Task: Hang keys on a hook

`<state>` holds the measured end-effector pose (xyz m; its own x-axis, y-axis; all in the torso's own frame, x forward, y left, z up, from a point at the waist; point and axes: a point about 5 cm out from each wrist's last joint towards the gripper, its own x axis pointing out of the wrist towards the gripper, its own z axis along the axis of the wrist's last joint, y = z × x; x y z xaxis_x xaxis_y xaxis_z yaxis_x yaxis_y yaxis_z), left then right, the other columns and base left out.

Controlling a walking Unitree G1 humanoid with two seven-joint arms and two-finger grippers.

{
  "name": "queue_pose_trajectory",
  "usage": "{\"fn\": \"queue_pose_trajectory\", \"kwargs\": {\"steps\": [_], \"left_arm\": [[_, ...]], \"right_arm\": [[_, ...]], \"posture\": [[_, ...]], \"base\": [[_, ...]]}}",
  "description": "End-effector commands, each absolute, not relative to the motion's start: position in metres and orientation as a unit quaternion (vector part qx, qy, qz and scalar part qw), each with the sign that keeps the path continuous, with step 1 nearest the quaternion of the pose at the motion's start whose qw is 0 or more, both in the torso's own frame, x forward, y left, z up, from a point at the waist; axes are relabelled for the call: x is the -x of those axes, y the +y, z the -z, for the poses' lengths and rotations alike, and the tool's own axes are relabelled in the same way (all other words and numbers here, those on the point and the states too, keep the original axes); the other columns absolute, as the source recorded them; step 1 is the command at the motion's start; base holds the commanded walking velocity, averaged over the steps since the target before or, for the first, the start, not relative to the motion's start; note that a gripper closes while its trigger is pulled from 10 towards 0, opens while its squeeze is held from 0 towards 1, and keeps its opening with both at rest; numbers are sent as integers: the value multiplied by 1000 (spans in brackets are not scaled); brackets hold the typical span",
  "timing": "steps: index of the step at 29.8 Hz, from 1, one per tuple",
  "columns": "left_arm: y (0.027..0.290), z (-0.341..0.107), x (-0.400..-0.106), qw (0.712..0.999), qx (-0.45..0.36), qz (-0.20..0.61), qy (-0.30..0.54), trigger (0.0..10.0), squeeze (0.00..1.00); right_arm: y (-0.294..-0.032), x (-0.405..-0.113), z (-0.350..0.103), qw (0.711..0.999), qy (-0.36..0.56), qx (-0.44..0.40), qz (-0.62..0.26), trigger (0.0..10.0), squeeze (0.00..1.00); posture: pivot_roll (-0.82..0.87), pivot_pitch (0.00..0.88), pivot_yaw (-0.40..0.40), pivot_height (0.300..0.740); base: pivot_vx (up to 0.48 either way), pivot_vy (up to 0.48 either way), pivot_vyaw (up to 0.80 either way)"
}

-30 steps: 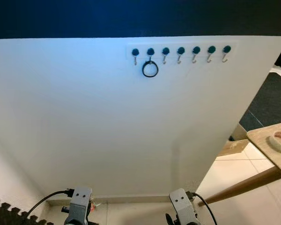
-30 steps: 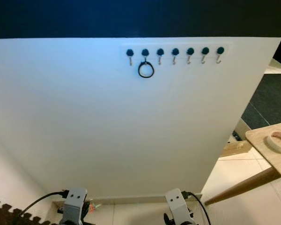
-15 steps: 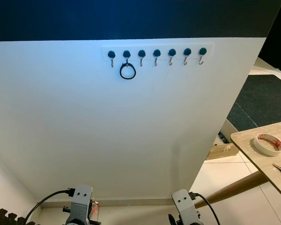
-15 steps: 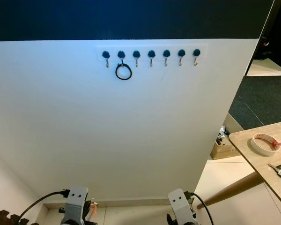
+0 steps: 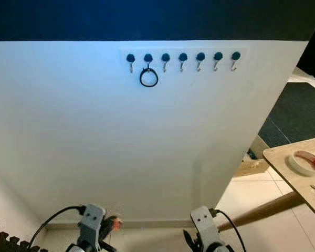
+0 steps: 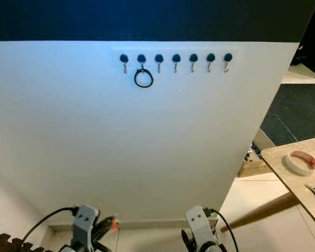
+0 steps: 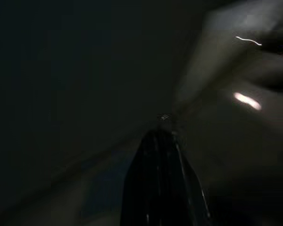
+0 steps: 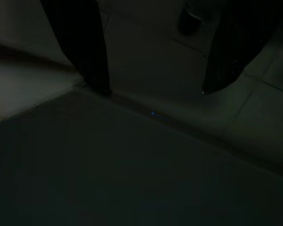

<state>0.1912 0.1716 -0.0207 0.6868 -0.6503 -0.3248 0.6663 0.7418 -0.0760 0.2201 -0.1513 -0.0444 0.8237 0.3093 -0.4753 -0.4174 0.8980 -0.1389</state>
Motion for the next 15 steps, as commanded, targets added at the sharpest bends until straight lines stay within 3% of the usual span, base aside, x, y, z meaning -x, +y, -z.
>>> {"fn": "queue_pose_trajectory", "kwargs": {"steps": [1,6,10,13,15], "left_arm": [[170,4,-198,904,-32,402,141,10000,0],[167,-27,-217,910,-40,405,74,10000,0],[170,-78,-255,927,-59,368,-34,10000,0],[172,-87,-261,928,-74,362,-49,10000,0],[171,-106,-263,909,-85,404,-56,10000,0]], "right_arm": [[-141,-232,27,956,158,105,-223,10000,0],[-127,-249,-6,961,47,101,-253,10000,0],[-119,-265,-53,962,-78,65,-252,10000,0],[-118,-267,-59,961,-93,61,-252,10000,0],[-116,-266,-72,954,-119,49,-269,10000,0]], "posture": [[37,54,1,740],[39,58,-1,740],[45,59,-6,740],[45,58,-6,740],[43,56,-4,740]], "base": [[0,0,0],[0,0,0],[0,0,0],[0,0,0],[0,0,0]]}}
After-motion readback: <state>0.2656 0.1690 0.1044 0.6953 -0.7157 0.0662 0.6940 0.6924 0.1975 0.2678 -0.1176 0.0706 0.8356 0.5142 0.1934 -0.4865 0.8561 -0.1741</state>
